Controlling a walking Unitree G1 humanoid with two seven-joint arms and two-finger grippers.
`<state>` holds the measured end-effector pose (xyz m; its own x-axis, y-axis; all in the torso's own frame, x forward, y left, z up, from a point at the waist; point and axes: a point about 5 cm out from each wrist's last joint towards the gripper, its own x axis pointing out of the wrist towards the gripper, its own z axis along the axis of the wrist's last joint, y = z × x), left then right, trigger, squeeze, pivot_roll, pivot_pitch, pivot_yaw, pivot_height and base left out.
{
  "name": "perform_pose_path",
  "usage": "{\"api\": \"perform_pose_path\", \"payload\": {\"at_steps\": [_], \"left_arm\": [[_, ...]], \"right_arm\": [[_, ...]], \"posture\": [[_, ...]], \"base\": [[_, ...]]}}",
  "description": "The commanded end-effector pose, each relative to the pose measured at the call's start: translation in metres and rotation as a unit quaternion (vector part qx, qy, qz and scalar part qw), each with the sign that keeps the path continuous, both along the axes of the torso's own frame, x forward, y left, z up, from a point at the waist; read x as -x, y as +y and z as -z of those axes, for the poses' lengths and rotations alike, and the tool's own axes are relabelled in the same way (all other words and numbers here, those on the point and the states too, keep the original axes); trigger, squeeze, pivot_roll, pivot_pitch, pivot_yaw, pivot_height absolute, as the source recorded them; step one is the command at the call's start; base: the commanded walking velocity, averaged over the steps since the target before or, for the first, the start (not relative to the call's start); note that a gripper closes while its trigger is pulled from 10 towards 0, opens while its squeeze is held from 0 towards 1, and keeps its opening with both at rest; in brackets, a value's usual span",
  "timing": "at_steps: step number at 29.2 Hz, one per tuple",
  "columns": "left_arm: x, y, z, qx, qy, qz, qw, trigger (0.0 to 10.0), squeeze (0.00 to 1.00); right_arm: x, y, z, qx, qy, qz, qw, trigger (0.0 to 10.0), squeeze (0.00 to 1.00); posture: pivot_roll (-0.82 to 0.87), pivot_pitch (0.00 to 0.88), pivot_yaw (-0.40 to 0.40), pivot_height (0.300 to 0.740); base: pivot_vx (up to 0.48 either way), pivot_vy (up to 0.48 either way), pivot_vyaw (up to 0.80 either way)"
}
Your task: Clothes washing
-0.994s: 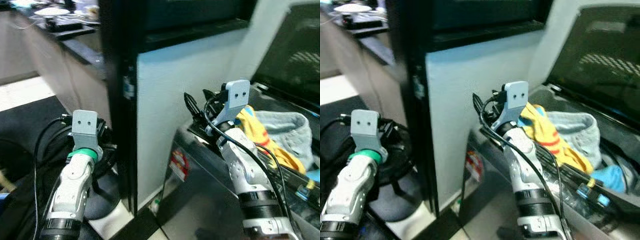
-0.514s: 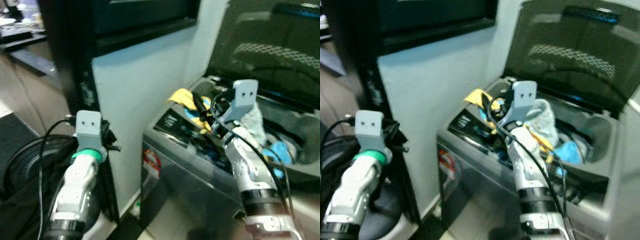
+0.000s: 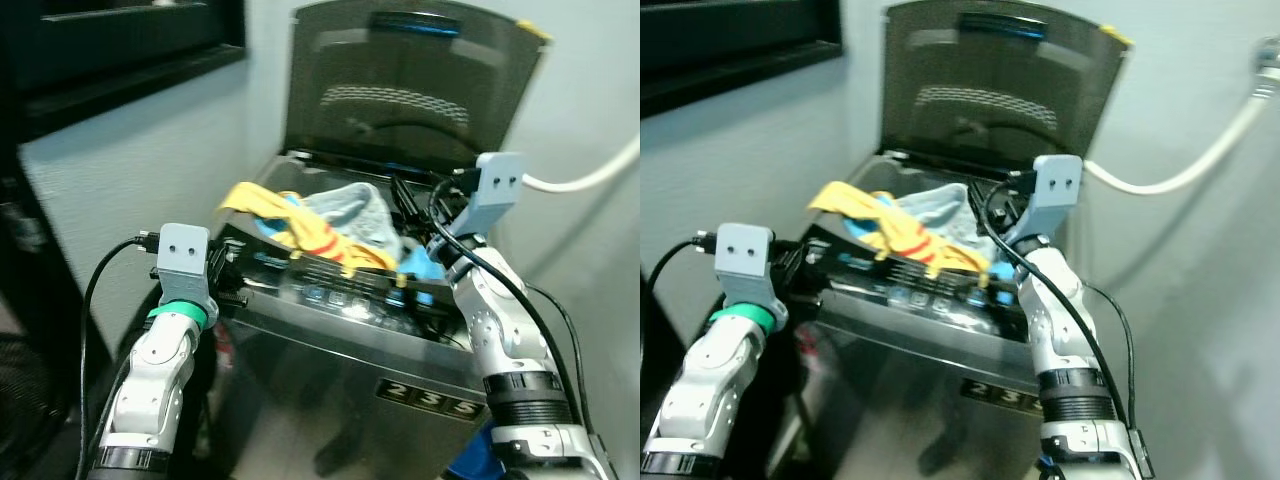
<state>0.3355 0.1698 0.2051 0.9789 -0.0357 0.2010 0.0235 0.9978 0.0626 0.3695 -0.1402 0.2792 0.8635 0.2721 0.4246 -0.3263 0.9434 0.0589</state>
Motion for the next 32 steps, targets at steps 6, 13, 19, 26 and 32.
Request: {"api": "perform_pose_path", "payload": {"at_steps": [6,13,19,26,32], "left_arm": [[0.001,-0.005,-0.007,0.004,-0.005,0.010,1.000,10.0,0.00],[0.005,0.001,-0.008,0.007,-0.003,-0.001,1.000,10.0,0.00],[0.007,0.000,-0.012,0.008,-0.010,0.003,1.000,10.0,0.00],[0.010,0.000,-0.015,0.014,-0.012,0.003,1.000,10.0,0.00],[0.013,0.002,-0.022,0.021,-0.020,-0.001,1.000,10.0,0.00]], "right_arm": [[-0.001,0.005,-0.006,-0.004,-0.001,-0.021,1.000,10.0,0.00],[0.004,0.013,0.010,-0.005,0.019,-0.036,0.999,10.0,0.00],[0.005,0.016,0.008,-0.010,0.018,-0.045,0.999,10.0,0.00],[0.006,0.021,0.008,-0.022,0.020,-0.062,0.998,10.0,0.00],[0.008,0.026,0.011,-0.024,0.025,-0.077,0.996,10.0,0.00]], "posture": [[0.04,0.000,-0.002,0.740],[0.05,0.000,-0.002,0.740],[0.06,0.000,-0.004,0.740],[0.07,0.000,-0.013,0.740],[0.07,0.000,-0.014,0.740]], "base": [[0.000,0.000,-0.80],[0.000,0.000,-0.80],[0.000,0.000,-0.80],[0.000,0.000,-0.80],[0.000,0.000,-0.53]]}}
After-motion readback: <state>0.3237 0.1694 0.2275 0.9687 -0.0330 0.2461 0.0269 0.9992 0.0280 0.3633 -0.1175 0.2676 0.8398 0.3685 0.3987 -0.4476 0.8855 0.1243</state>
